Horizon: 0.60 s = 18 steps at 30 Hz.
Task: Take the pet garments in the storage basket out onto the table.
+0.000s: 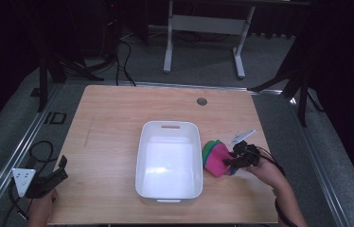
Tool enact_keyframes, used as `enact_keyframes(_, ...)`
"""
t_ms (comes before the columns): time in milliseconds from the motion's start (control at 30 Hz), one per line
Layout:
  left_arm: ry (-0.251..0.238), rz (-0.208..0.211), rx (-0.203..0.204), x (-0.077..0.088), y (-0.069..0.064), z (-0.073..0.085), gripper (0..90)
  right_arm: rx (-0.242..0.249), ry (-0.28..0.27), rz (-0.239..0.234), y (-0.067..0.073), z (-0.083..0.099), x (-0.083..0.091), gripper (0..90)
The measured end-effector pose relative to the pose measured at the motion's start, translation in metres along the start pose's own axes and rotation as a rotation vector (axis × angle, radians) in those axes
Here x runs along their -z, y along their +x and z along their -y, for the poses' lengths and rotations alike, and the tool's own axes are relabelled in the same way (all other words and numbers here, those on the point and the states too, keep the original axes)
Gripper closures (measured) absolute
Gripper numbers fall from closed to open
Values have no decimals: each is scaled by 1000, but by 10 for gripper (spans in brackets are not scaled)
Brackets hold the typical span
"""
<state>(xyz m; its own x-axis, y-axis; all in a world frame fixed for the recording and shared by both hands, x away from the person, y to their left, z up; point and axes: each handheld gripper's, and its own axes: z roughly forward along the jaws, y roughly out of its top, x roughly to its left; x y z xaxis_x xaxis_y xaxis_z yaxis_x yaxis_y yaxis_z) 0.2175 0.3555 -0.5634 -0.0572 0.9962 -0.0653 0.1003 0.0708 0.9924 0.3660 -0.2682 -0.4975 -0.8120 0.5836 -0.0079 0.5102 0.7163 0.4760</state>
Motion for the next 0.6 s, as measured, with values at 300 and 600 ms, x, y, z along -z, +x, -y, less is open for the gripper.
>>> enact_keyframes(300, -2, 0, 4, 0, 0, 0, 18, 8, -44, 18, 0, -9, 23, 379)
enact_keyframes(600, -1, -1, 7, 0, 0, 0, 18, -54, -159, 48, -10, -3, 40, 153)
